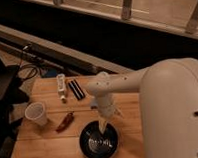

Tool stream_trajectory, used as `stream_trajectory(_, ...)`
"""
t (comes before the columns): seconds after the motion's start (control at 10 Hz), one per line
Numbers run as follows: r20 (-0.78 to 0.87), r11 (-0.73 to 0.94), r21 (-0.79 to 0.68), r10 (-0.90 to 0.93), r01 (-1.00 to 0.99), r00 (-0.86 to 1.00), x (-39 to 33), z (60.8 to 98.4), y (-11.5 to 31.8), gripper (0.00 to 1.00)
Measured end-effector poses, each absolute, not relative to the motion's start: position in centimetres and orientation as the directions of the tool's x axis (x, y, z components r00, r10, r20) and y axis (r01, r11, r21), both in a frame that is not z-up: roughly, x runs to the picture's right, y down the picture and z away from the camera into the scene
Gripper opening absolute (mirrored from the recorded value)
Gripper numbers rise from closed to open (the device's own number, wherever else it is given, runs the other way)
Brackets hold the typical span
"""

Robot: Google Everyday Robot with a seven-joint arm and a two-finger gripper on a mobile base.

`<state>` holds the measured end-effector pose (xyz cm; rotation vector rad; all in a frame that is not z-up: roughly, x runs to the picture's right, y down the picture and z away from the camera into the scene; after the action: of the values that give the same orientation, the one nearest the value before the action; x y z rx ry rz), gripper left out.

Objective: Pick up the ceramic bowl

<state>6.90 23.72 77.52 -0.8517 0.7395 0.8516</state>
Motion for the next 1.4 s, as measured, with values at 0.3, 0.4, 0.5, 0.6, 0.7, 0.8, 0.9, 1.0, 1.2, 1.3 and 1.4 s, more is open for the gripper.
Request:
stream_trajectory(0.3,-0.854,0.353,-0.349,0.263,-0.868,0.45,7.5,80.1,26.5,0.8)
stream_trajectory(0.4,-0.86,0.346,-0.354,0.245,-0.869,0.448,7.5,80.5,27.0,0.8)
stream_trajectory(0.5,-0.863,0.346,-0.355,0.236,-0.868,0.447,7.5,80.5,27.1,0.75)
stream_trajectory(0.6,-0.859,0.353,-0.356,0.242,-0.866,0.451,7.4,80.3,26.8,0.68)
stream_trajectory(0.7,-0.855,0.358,-0.355,0.251,-0.864,0.455,7.5,79.6,25.9,0.56)
stream_trajectory(0.8,-0.853,0.36,-0.356,0.252,-0.862,0.458,7.6,78.9,25.1,0.45)
stream_trajectory(0.9,-0.85,0.362,-0.36,0.252,-0.86,0.462,7.5,78.7,24.8,0.35)
stream_trajectory(1.0,-0.847,0.365,-0.364,0.253,-0.857,0.467,7.4,78.7,24.7,0.26)
stream_trajectory(1.2,-0.836,0.372,-0.375,0.259,-0.849,0.484,7.3,78.1,23.7,0.15)
stream_trajectory(1.3,-0.83,0.375,-0.385,0.26,-0.843,0.494,7.3,77.5,22.8,0.15)
stream_trajectory(1.4,-0.819,0.381,-0.398,0.262,-0.835,0.51,6.8,76.6,21.5,0.15)
